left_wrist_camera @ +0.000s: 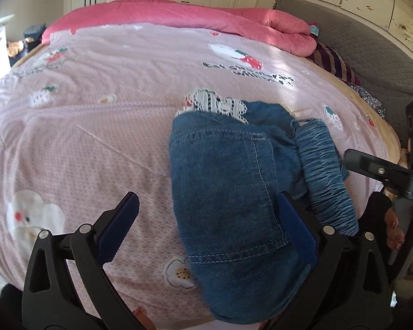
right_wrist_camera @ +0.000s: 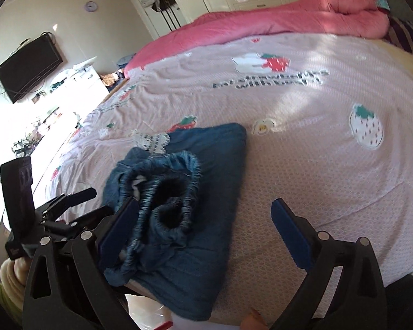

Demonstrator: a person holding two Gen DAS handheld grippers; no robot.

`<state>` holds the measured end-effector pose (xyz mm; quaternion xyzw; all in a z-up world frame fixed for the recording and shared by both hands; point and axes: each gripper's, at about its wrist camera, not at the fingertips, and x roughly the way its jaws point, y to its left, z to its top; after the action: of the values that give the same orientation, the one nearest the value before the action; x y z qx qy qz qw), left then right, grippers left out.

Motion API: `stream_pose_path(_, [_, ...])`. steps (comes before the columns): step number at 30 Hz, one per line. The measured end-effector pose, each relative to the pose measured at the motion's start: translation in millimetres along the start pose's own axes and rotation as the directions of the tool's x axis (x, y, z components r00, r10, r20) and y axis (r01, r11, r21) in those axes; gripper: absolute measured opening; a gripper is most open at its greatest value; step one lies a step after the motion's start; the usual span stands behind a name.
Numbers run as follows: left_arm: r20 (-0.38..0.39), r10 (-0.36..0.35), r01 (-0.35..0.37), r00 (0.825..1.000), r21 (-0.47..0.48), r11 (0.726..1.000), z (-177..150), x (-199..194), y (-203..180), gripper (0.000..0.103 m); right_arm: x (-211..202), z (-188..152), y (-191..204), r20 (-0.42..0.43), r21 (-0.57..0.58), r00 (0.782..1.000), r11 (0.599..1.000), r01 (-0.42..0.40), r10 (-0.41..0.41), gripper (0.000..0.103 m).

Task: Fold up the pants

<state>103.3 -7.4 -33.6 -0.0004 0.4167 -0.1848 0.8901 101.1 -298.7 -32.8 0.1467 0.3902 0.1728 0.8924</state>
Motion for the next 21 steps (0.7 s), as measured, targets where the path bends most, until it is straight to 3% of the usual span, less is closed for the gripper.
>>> stream_pose_path(6, [-0.022, -0.049, 0.048, 0.999, -0.050, 0.998, -6, 15, 5, 0.093, 20, -5, -14, -0.031, 0.062, 0.999, 0.997, -0.036, 0.038, 0.093])
stream_pose_path(8, [-0.027, -0.064, 0.062, 0.998, -0.062, 0.996, -7, 18, 4, 0.093, 23, -5, -15, -0.040, 0.058, 0.998, 0.997, -0.055, 0.057, 0.076])
stream_pose_path(15, [-0.042, -0.104, 0.102, 0.994, -0.045, 0.994, -8, 25, -8, 0.089, 38, -8, -14, -0.076, 0.072, 0.988, 0.989, -0.132, 0.137, 0.049])
stream_pose_path(17, [-0.043, -0.104, 0.103, 0.994, -0.041, 0.994, -8, 26, -11, 0.083, 39, -9, -10, -0.072, 0.053, 0.988, 0.990, -0.132, 0.135, 0.037])
stream_pose_path(19, [-0.038, -0.093, 0.092, 0.995, -0.011, 0.996, -8, 26, -17, 0.066, 36, -9, -4, -0.059, 0.019, 0.992, 0.993, -0.114, 0.115, 0.032])
stream_pose_path(21, [-0.031, -0.071, 0.071, 0.997, 0.017, 0.997, -7, 24, -24, 0.056, 31, -9, 5, -0.032, -0.036, 0.997, 0.996, -0.077, 0.076, 0.027])
